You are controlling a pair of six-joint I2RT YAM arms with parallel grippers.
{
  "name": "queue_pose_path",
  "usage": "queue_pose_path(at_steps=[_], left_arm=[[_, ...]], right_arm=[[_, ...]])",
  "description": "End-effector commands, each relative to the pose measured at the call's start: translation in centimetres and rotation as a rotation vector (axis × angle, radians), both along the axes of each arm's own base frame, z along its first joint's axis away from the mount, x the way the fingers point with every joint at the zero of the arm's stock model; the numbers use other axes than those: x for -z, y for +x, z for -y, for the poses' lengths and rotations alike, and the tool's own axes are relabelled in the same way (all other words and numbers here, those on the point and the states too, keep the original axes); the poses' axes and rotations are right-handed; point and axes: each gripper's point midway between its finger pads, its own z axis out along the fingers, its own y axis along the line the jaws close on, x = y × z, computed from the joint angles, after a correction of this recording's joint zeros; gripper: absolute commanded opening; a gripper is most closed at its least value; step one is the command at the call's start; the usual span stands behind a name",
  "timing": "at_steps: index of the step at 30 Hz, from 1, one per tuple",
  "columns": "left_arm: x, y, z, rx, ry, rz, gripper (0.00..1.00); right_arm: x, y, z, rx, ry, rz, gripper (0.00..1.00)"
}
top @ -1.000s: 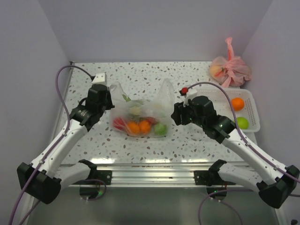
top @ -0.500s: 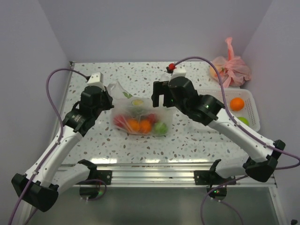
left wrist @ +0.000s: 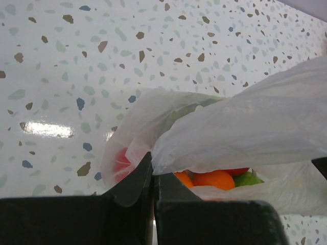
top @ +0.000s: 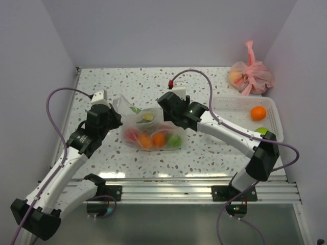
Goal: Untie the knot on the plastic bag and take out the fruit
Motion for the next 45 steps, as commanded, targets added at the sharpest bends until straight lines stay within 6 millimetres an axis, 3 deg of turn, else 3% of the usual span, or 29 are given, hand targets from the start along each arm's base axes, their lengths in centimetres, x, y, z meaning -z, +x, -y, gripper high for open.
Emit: queue_pose_path(at_steps=[1,2,3,4,6,7,10,14,15,17,18,20,21,23,25,26,27,28,29,30,32,33,35,36,39,42,43,44,45], left_arm=[[0.4,-0.2,-1.2,-0.083,-0.026,0.008,0.0],[1.0,-0.5,-1.5,-0.099,-0.021,-0.01,0.0],[1.8,-0.7,-1.9,-0.118,-0.008,-0.025,0.0],[2.2,-0.8,-2.0,-0.129,-0.009,-0.034,0.0],[3.0,-0.7,-2.0,-0.133,-0.008,-0.045,0.0],[3.4,-0.7,-1.9,-0.132,-0.006,-0.055,0.0],[3.6,0.4,-1.2,-0.112,0.004,-0.07,0.0],[1.7,3.9,0.2,-0.069,0.047,-0.073,0.0],[-1.6,5.4,0.9,-0.057,0.028,-0.014,0.0],[-2.8,7.7,1.2,-0.051,0.062,-0.023,0.0],[-6.9,9.0,1.5,-0.052,0.039,0.049,0.0],[-8.5,10.5,1.4,-0.063,0.05,0.058,0.0],[-11.2,10.9,1.5,-0.067,0.03,0.111,0.0],[-12.7,11.0,1.2,-0.082,0.012,0.149,0.0],[-12.2,10.6,1.3,-0.091,-0.015,0.145,0.0],[-12.8,9.9,1.1,-0.095,-0.043,0.174,0.0],[-9.7,9.4,1.2,-0.09,-0.043,0.121,0.0],[-8.5,8.8,1.3,-0.099,-0.078,0.106,0.0],[-8.5,8.1,1.1,-0.101,-0.109,0.132,0.0],[-4.2,7.1,1.1,-0.097,-0.102,0.056,0.0],[-2.3,5.8,1.3,-0.104,-0.174,0.049,0.0],[1.7,4.4,1.6,-0.087,-0.18,-0.027,0.0],[3.0,3.3,2.2,-0.073,-0.26,-0.019,0.0],[5.9,2.1,2.4,-0.055,-0.267,-0.076,0.0],[7.9,0.3,3.3,-0.013,-0.307,-0.101,0.0],[8.7,-0.6,3.9,0.012,-0.29,-0.109,0.0],[8.5,-0.9,4.3,0.031,-0.285,-0.102,0.0],[8.4,-0.9,4.4,0.037,-0.278,-0.097,0.0],[8.1,-1.0,4.6,0.044,-0.277,-0.089,0.0]], right_arm=[[2.1,-1.8,2.8,0.043,-0.019,-0.008,0.56],[1.0,-2.3,3.0,0.023,0.043,0.021,0.44],[1.5,-3.1,3.3,0.006,0.054,0.009,0.25],[3.2,-3.9,4.2,0.004,0.04,-0.013,0.17],[2.7,-5.0,4.9,-0.008,0.091,-0.003,0.0],[3.7,-5.6,5.6,-0.008,0.085,-0.012,0.0],[2.2,-5.5,5.5,-0.033,0.146,0.05,0.0],[-3.0,-2.0,4.5,-0.092,0.18,0.178,0.0],[-3.6,-0.8,4.2,-0.094,0.172,0.184,0.0],[-8.6,2.4,4.7,-0.093,0.196,0.281,0.0],[-10.3,3.4,4.9,-0.089,0.201,0.321,0.0],[-14.8,5.6,5.2,-0.103,0.196,0.43,0.0],[-17.5,6.0,5.1,-0.118,0.211,0.483,0.0],[-19.1,6.5,4.6,-0.17,0.193,0.531,0.0],[-19.6,6.5,4.2,-0.206,0.195,0.556,0.0],[-19.1,6.4,4.0,-0.225,0.189,0.554,0.0],[-18.3,6.1,3.3,-0.269,0.195,0.541,0.0],[-15.5,5.9,3.0,-0.29,0.179,0.495,0.0],[-14.9,5.5,2.8,-0.302,0.202,0.49,0.0],[-11.4,4.9,2.5,-0.333,0.194,0.427,0.0],[-9.5,3.9,2.3,-0.357,0.232,0.408,0.0],[-5.8,3.0,2.3,-0.379,0.224,0.338,0.0],[-3.3,1.9,2.5,-0.384,0.246,0.299,0.0],[-0.5,0.6,3.1,-0.384,0.241,0.245,0.0],[4.4,-2.4,4.6,-0.356,0.258,0.11,0.0],[7.4,-4.4,6.2,-0.324,0.226,0.005,0.02],[8.2,-5.4,7.0,-0.308,0.201,-0.043,0.07],[8.2,-5.7,7.4,-0.297,0.191,-0.058,0.27],[7.4,-5.7,7.4,-0.298,0.196,-0.055,0.39]])
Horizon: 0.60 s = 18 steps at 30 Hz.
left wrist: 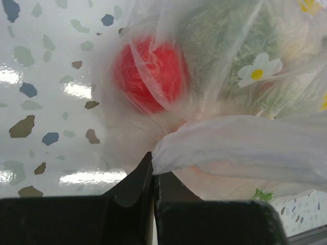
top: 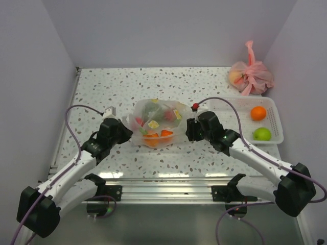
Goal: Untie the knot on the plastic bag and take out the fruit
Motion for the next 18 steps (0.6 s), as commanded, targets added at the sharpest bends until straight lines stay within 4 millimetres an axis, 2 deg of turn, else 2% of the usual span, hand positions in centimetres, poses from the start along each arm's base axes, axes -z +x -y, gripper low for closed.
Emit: queue_pose_path(at_steps=[1,2,3,5,6,8,9,10,11,12,14,16,18], left_arm=[[-3.9,1.3,1.8,0.024,-0.075,0.14,0.0],[-4.6,1.5,1.9,0.027,-0.073,0.155,0.0],[-4.9,1.4,2.1,0.033,-0.069,0.162,0.0],[-6.0,1.6,2.1,0.025,-0.055,0.19,0.0],[-6.3,1.4,2.5,0.038,-0.05,0.197,0.0],[-7.0,1.4,2.6,0.035,-0.043,0.208,0.0],[-7.0,1.3,2.7,0.034,-0.035,0.211,0.0],[-7.0,1.2,2.7,0.031,-0.031,0.208,0.0],[-7.2,1.2,2.6,0.026,-0.033,0.21,0.0],[-7.1,1.1,2.5,0.02,-0.03,0.209,0.0],[-7.1,1.0,2.4,0.007,-0.035,0.207,0.0],[-7.3,0.9,2.2,-0.004,-0.036,0.207,0.0],[-7.6,1.0,2.0,-0.018,-0.039,0.21,0.0]], right_arm=[[-2.6,-1.1,0.6,0.024,0.033,-0.014,0.51],[-3.4,-1.1,0.6,0.028,0.038,-0.009,0.62],[-5.4,-0.8,0.3,0.03,0.062,0.017,0.82],[-7.2,-0.7,0.4,0.052,0.067,0.024,0.94],[-9.5,-0.4,-0.2,0.05,0.092,0.06,0.99],[-10.5,-0.2,-0.6,0.061,0.064,0.063,0.99],[-13.0,0.6,-0.7,0.1,0.06,0.12,0.99],[-13.5,-0.3,-1.4,0.081,0.022,0.125,0.99],[-13.6,-0.1,-2.0,0.082,-0.014,0.13,0.99],[-16.1,-0.1,-2.8,0.09,-0.013,0.186,0.99],[-17.1,-0.3,-3.7,0.069,-0.029,0.2,0.98],[-18.3,-0.5,-5.6,0.025,-0.006,0.225,0.95],[-17.9,-0.8,-7.3,-0.028,-0.007,0.221,0.88]])
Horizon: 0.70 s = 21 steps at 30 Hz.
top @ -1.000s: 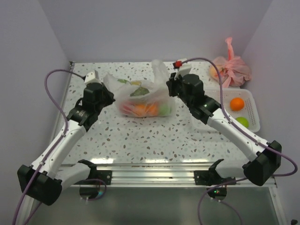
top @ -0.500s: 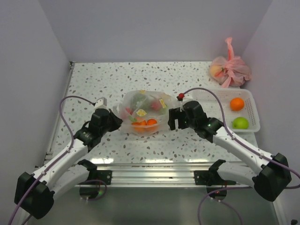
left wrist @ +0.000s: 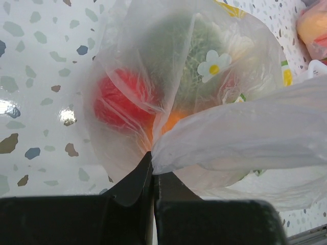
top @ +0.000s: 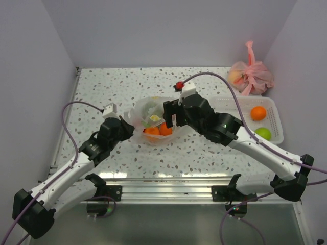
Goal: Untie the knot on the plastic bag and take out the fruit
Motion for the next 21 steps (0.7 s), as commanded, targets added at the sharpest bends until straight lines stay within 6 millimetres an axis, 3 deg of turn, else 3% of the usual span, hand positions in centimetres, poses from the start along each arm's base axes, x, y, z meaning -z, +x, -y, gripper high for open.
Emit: queue_pose_path(at_steps=[1,5,6,7,8,9,11,13,15,16,20,21], left_arm=[[-2.7,0.8,-0.3,-0.052,-0.032,0.056,0.0],[-3.4,1.1,-0.4,-0.079,-0.044,0.053,0.0],[-3.5,1.2,-0.5,-0.092,-0.054,0.049,0.0],[-3.5,1.2,-0.5,-0.098,-0.059,0.044,0.0],[-3.6,1.2,-0.5,-0.109,-0.068,0.044,0.0],[-3.7,1.2,-0.6,-0.117,-0.075,0.045,0.0],[-4.0,1.2,-0.9,-0.149,-0.102,0.053,0.0],[-4.5,1.0,-1.3,-0.169,-0.118,0.065,0.0],[-5.1,1.0,-1.7,-0.188,-0.124,0.082,0.0],[-5.0,0.9,-1.8,-0.191,-0.119,0.078,0.0],[-4.8,0.8,-2.0,-0.179,-0.082,0.055,0.0],[-4.6,0.6,-2.0,-0.166,-0.063,0.046,0.0]], right_arm=[[0.9,-0.1,-1.1,-0.017,-0.064,0.002,0.85],[5.5,-1.6,-3.8,-0.115,-0.044,-0.09,0.74],[8.6,-1.9,-3.3,-0.107,-0.081,-0.129,0.72],[10.0,-2.1,-3.3,-0.098,-0.079,-0.155,0.69],[11.5,-2.2,-2.7,-0.082,-0.102,-0.172,0.66],[14.3,-2.7,-1.4,-0.064,-0.157,-0.21,0.61],[17.3,-3.1,0.2,-0.026,-0.208,-0.276,0.56],[21.1,-3.4,3.6,0.056,-0.243,-0.399,0.54],[22.8,-3.1,6.6,0.126,-0.215,-0.487,0.53],[22.7,-2.9,7.1,0.134,-0.21,-0.483,0.53],[20.8,-2.4,6.9,0.086,-0.203,-0.447,0.55],[19.3,-2.0,6.3,0.066,-0.176,-0.422,0.55]])
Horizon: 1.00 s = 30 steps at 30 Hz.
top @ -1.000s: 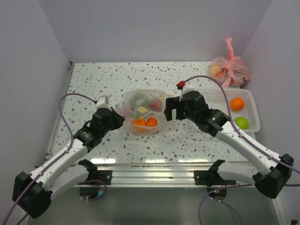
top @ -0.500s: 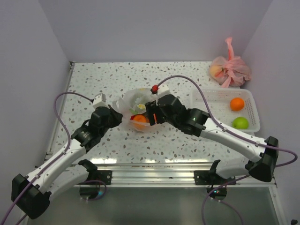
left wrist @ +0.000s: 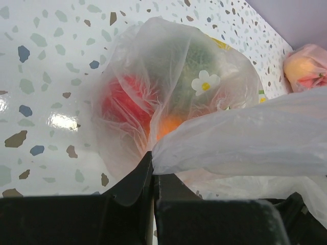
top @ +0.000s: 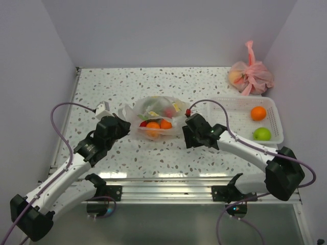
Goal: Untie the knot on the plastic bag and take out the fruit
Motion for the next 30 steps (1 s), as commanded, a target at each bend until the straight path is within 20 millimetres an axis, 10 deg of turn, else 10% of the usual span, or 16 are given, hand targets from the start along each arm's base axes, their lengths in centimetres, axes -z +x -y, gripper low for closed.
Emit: queue_pose_path(at_steps=[1,8,12,30], left_arm=[[-1.8,0.3,-0.3,-0.013,0.01,0.027,0.0],[-1.4,-0.2,0.1,0.029,0.014,0.022,0.0],[-1.6,-0.1,0.6,0.015,-0.048,0.023,0.0],[-0.5,-0.7,2.8,0.014,-0.221,0.003,0.0]], right_arm=[[-5.1,0.3,-3.6,-0.109,0.171,0.063,0.56],[-16.1,0.9,-4.8,-0.083,0.292,0.274,0.85],[-18.1,1.3,-4.8,0.041,0.355,0.33,0.99],[-11.6,5.8,-8.8,0.526,0.653,0.273,0.95]])
